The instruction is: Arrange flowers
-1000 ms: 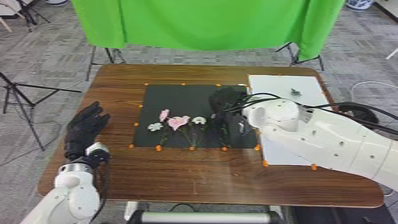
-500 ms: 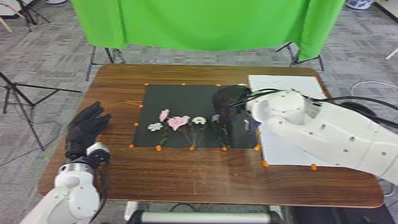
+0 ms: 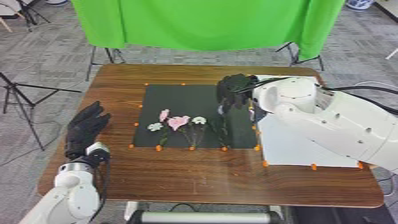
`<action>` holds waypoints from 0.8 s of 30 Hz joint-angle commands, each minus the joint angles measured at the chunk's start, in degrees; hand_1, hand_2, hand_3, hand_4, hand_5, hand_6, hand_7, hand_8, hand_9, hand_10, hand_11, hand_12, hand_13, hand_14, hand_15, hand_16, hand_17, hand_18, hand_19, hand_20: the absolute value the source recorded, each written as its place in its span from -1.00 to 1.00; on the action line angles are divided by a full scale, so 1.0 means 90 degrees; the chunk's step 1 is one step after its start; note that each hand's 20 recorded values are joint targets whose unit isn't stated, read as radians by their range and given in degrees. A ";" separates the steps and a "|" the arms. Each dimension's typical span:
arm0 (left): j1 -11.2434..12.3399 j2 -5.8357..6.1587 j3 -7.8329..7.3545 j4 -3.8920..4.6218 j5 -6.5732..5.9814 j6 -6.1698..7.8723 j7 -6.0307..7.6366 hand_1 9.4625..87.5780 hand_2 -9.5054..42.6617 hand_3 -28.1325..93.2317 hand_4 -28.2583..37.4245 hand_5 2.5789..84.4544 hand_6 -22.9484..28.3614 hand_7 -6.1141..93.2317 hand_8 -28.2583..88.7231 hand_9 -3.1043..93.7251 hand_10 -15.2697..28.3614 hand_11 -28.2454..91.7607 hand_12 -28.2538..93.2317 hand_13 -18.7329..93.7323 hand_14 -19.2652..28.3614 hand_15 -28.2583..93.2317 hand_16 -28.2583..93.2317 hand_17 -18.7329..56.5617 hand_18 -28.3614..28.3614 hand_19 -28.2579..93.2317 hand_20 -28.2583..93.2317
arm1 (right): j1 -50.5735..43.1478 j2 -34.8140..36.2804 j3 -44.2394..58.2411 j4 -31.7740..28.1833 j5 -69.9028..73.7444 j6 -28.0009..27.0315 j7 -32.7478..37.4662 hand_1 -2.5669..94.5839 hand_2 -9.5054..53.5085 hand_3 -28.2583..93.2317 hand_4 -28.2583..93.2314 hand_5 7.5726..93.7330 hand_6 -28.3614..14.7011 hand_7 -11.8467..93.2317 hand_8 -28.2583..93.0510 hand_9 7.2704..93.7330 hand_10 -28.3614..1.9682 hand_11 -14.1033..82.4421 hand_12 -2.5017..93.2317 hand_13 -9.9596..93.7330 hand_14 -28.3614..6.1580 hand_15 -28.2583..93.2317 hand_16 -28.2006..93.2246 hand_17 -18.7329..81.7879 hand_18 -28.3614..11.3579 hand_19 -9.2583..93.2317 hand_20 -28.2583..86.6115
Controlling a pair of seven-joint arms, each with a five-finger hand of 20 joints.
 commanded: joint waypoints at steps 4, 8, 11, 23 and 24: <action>-0.0054 -0.0031 0.0050 0.0047 0.0010 -0.0097 -0.0054 -0.08 -0.86 0.67 -0.28 0.11 -0.17 -0.37 -0.71 -0.14 0.17 -0.14 -0.31 -0.01 0.42 0.01 -0.52 -0.30 0.48 -0.14 -0.11 | -0.0140 -0.0131 0.0013 0.0091 0.0263 0.0210 0.0191 -0.15 -0.99 0.63 -0.86 0.16 0.46 -0.38 -0.72 0.20 0.13 -0.53 -0.59 0.86 0.56 0.50 -0.07 0.54 -0.26 1.00 0.50; -0.0046 -0.0051 0.0034 0.0037 0.0026 -0.0102 -0.0074 -0.08 -0.87 0.68 -0.29 0.11 -0.17 -0.36 -0.71 -0.14 0.16 -0.14 -0.31 -0.01 0.42 0.01 -0.52 -0.30 0.49 -0.14 -0.11 | -0.0238 -0.0226 -0.0023 0.0265 0.0149 0.0370 0.0257 -0.15 -0.99 0.63 -0.85 0.15 0.45 -0.39 -0.72 0.20 0.12 -0.53 -0.60 0.86 0.55 0.50 -0.07 0.54 -0.27 1.00 0.50; -0.0053 -0.0055 0.0036 0.0039 0.0031 -0.0107 -0.0085 -0.08 -0.86 0.67 -0.29 0.10 -0.17 -0.37 -0.71 -0.14 0.16 -0.14 -0.31 -0.01 0.42 0.01 -0.52 -0.30 0.48 -0.14 -0.11 | -0.0347 -0.0260 -0.0023 0.0371 0.0125 0.0442 0.0331 -0.15 -1.00 0.63 -0.85 0.14 0.44 -0.39 -0.71 0.19 0.12 -0.53 -0.59 0.86 0.55 0.50 -0.07 0.54 -0.27 1.00 0.49; -0.0018 -0.0067 -0.0009 0.0020 0.0058 -0.0140 -0.0123 -0.08 -0.86 0.67 -0.29 0.11 -0.17 -0.37 -0.71 -0.14 0.17 -0.14 -0.31 -0.01 0.42 0.00 -0.52 -0.31 0.49 -0.14 -0.11 | -0.0650 -0.0392 -0.0047 0.0657 0.0015 -0.0072 0.0510 -0.16 -1.00 0.64 -0.86 0.08 0.42 -0.41 -0.71 0.15 0.13 -0.54 -0.59 0.86 0.54 0.50 -0.07 0.54 -0.29 1.00 0.49; -0.0024 -0.0063 -0.0009 0.0025 0.0057 -0.0136 -0.0125 -0.08 -0.86 0.67 -0.29 0.11 -0.16 -0.37 -0.71 -0.14 0.17 -0.14 -0.31 -0.01 0.42 0.00 -0.52 -0.31 0.49 -0.14 -0.11 | -0.0640 -0.0383 -0.0034 0.0660 0.0008 -0.0030 0.0502 -0.16 -1.00 0.64 -0.86 0.07 0.41 -0.41 -0.71 0.14 0.13 -0.54 -0.59 0.85 0.54 0.50 -0.07 0.54 -0.30 1.00 0.49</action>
